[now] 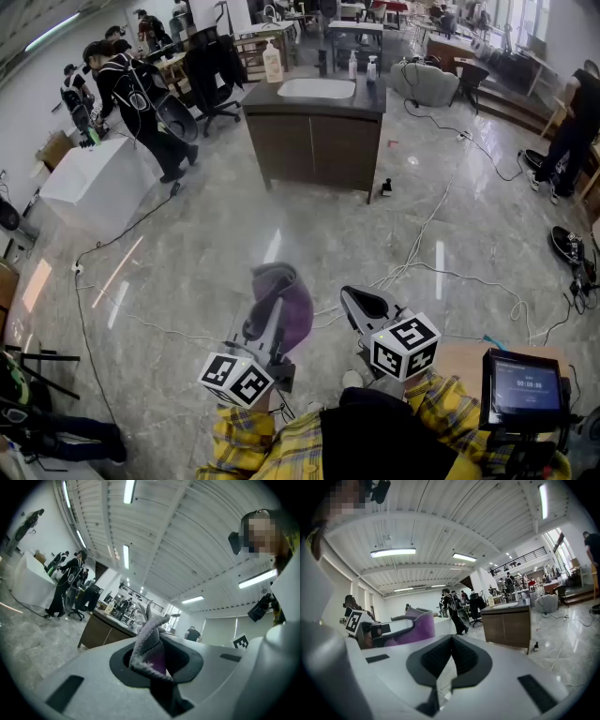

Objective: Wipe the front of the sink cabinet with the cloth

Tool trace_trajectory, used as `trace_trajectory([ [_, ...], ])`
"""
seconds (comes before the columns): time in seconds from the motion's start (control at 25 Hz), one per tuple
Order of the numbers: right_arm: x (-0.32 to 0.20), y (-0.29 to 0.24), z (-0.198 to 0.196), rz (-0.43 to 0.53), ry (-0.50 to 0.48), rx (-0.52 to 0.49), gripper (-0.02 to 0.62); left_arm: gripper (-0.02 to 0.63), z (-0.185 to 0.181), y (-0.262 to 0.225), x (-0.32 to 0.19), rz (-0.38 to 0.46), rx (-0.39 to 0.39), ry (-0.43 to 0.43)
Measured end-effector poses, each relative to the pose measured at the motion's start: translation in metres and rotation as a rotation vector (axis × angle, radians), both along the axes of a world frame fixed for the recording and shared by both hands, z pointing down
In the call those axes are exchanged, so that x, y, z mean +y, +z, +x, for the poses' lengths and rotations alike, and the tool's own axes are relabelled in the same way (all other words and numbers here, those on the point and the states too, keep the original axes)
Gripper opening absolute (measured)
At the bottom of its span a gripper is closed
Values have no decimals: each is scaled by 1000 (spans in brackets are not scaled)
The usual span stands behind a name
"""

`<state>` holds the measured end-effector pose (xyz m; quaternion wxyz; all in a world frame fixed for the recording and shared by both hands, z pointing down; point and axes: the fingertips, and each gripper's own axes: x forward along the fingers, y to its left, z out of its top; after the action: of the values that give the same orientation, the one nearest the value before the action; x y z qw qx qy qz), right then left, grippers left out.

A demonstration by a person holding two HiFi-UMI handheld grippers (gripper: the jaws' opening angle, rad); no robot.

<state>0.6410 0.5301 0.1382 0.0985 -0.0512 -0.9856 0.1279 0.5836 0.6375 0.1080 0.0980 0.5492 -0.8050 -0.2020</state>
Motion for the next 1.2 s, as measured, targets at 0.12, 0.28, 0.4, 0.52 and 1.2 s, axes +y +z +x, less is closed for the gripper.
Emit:
trace_trajectory([
  [0.12,2,-3,-2,-32,0,-5,5,51,-2,-3,2,-1,3,0],
  [0.28,1,0,-3,-75,3,-5,5,51,-3,-2,3,2,5,-2],
  [0.4,4,1,-2,-60,-10,-4,5,51,-3,-1,4,5,4,-5],
  [0.52,5,2,0,-33,-20,-3,6,51,-2,-3,3,6,-6,-5],
  [1.2,18,14,6,-53,-23,21,6,51,3,3,27,6,-5,-46],
])
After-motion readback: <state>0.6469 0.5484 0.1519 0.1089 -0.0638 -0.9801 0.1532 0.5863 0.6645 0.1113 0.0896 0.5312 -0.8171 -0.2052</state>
